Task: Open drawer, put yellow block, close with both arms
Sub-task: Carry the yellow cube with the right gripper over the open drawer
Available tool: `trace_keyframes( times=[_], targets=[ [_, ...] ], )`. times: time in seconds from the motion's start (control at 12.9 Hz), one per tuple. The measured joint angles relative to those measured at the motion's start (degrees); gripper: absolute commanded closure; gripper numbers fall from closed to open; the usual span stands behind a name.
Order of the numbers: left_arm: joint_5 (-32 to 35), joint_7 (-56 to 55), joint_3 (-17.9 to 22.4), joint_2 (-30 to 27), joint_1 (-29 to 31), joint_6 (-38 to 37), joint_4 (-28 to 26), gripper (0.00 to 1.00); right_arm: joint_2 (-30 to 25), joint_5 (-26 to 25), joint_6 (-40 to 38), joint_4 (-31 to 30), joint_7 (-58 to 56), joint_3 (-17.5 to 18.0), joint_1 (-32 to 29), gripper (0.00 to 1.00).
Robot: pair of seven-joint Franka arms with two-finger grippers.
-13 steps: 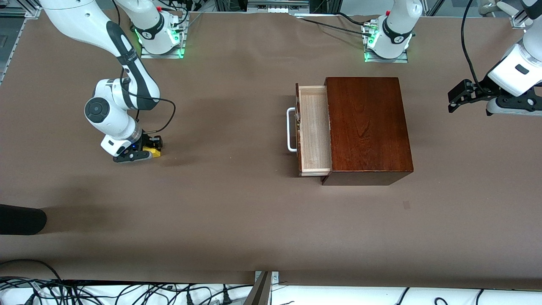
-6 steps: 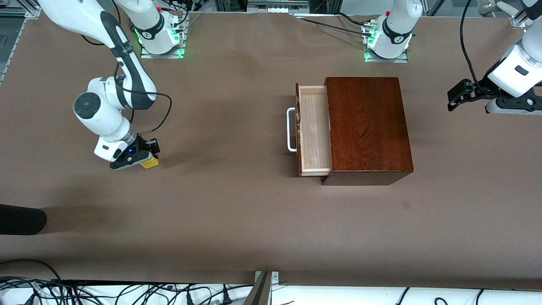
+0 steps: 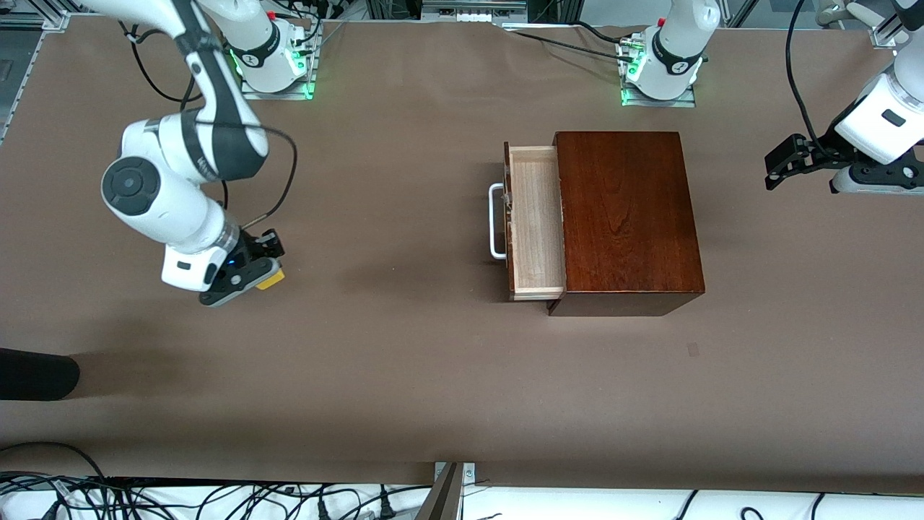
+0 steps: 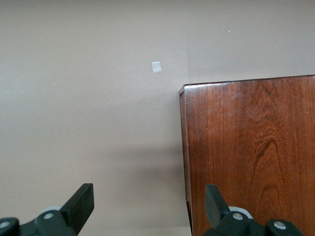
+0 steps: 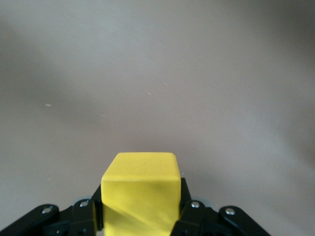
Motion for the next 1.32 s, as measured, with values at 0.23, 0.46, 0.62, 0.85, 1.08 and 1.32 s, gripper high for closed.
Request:
trace_keyframes(
  times=[0.23, 0.46, 0.62, 0.85, 1.08, 1.32],
  targets=[
    [0.0, 0.0, 0.0, 0.0, 0.0, 0.0, 0.0, 0.00, 1.6, -0.9, -3.1, 5.6, -3.6, 0.2, 7.3, 1.00],
    [0.0, 0.0, 0.0, 0.0, 0.0, 0.0, 0.0, 0.00, 4.0, -1.2, -4.5, 10.8, -7.6, 0.4, 15.4, 1.00],
    [0.0, 0.0, 0.0, 0.0, 0.0, 0.0, 0.0, 0.00, 7.0, -1.4, -6.2, 16.6, -9.8, 0.5, 20.2, 1.00],
    [0.0, 0.0, -0.1, 0.0, 0.0, 0.0, 0.0, 0.00, 12.4, -1.5, -6.9, 23.8, -10.9, 0.7, 27.0, 1.00],
    [0.0, 0.0, -0.1, 0.1, 0.0, -0.1, 0.0, 0.00, 16.7, -1.7, -7.3, 28.9, -11.0, 0.7, 33.2, 1.00],
    [0.0, 0.0, -0.1, 0.1, 0.0, -0.1, 0.1, 0.00, 18.3, -4.0, -9.1, 30.9, -11.7, 0.6, 37.4, 1.00]
  ],
)
